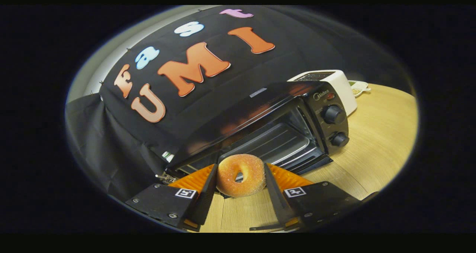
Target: Open the toaster oven, put the food inside, and close the toaster oven door.
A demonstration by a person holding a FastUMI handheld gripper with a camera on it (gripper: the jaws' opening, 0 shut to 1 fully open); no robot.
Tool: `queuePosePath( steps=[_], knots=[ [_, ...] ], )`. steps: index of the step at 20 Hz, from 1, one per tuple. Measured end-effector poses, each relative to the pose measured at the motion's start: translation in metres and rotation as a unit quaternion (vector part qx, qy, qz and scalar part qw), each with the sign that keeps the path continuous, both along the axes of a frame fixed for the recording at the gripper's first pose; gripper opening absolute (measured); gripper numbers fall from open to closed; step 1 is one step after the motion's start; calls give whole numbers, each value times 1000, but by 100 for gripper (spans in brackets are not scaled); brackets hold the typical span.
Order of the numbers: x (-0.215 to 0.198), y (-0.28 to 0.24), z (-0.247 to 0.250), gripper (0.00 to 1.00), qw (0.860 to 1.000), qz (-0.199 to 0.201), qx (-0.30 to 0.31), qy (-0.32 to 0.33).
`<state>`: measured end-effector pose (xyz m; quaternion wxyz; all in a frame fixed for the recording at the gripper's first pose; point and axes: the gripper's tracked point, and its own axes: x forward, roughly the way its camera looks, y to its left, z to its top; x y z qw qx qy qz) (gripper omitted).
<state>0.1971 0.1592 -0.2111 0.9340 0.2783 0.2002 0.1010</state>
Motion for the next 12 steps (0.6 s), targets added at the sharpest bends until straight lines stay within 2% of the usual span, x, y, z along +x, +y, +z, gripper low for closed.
queuePosePath(
  steps=[5, 10, 12],
  knots=[
    [27, 2, -15, 71, 999, -11, 30, 20],
    [51, -2, -20, 71, 998, -38, 47, 30],
    [49, -2, -17, 79, 999, -35, 33, 23]
  ],
)
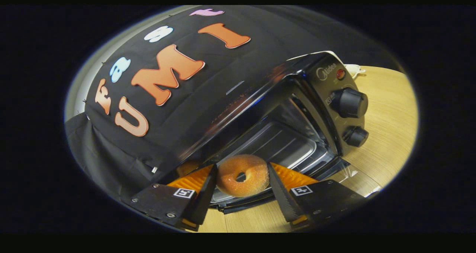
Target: Open the toaster oven, put the food inside, and close the toaster oven door.
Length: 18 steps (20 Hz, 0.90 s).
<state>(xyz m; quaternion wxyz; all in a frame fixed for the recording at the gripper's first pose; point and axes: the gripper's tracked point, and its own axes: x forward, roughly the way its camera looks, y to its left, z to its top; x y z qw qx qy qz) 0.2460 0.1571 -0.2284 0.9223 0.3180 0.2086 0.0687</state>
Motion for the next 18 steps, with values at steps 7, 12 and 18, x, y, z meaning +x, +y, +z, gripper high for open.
queuePosePath(
  steps=[7, 12, 18],
  knots=[
    [-8, 3, -1, 94, 999, 10, -35, -10],
    [-50, 3, 22, 98, 995, 29, -83, -45],
    [-125, -10, 29, 98, 980, 49, -176, -81]
  ],
)
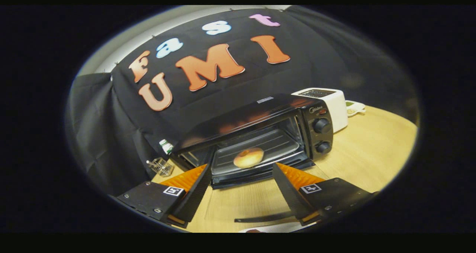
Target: Open the toaster oven, put the food inside, and close the toaster oven door.
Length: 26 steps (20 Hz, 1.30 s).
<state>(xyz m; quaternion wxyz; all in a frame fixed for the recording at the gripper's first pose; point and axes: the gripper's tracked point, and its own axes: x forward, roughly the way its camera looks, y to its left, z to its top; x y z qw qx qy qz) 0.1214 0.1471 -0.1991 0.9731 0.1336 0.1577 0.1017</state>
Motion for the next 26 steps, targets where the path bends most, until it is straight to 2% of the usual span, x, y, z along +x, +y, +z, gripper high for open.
queuePosePath(
  steps=[7, 14, 26],
  knots=[
    [-55, -20, -47, 98, 996, 2, -86, 20],
    [-78, -20, -111, 98, 980, 32, -174, 95],
    [-77, -27, -127, 99, 970, 27, -202, 136]
  ],
)
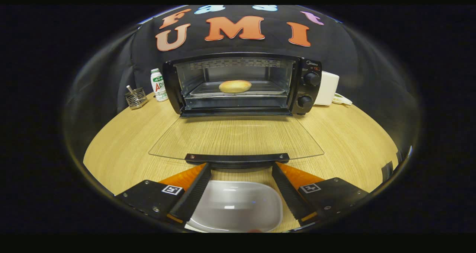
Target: Open the toaster oven, put the food inside, and close the toaster oven door.
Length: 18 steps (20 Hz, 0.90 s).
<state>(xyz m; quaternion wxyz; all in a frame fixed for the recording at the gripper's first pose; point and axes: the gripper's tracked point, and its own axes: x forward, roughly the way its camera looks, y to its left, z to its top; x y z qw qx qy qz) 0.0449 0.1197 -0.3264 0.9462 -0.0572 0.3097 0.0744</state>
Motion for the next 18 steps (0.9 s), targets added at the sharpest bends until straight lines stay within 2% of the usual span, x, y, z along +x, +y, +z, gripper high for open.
queuePosePath(
  steps=[9, 18],
  knots=[
    [6, 4, 49, 99, 998, 1, 17, -54],
    [47, 15, 119, 100, 993, 12, 31, -112]
  ],
)
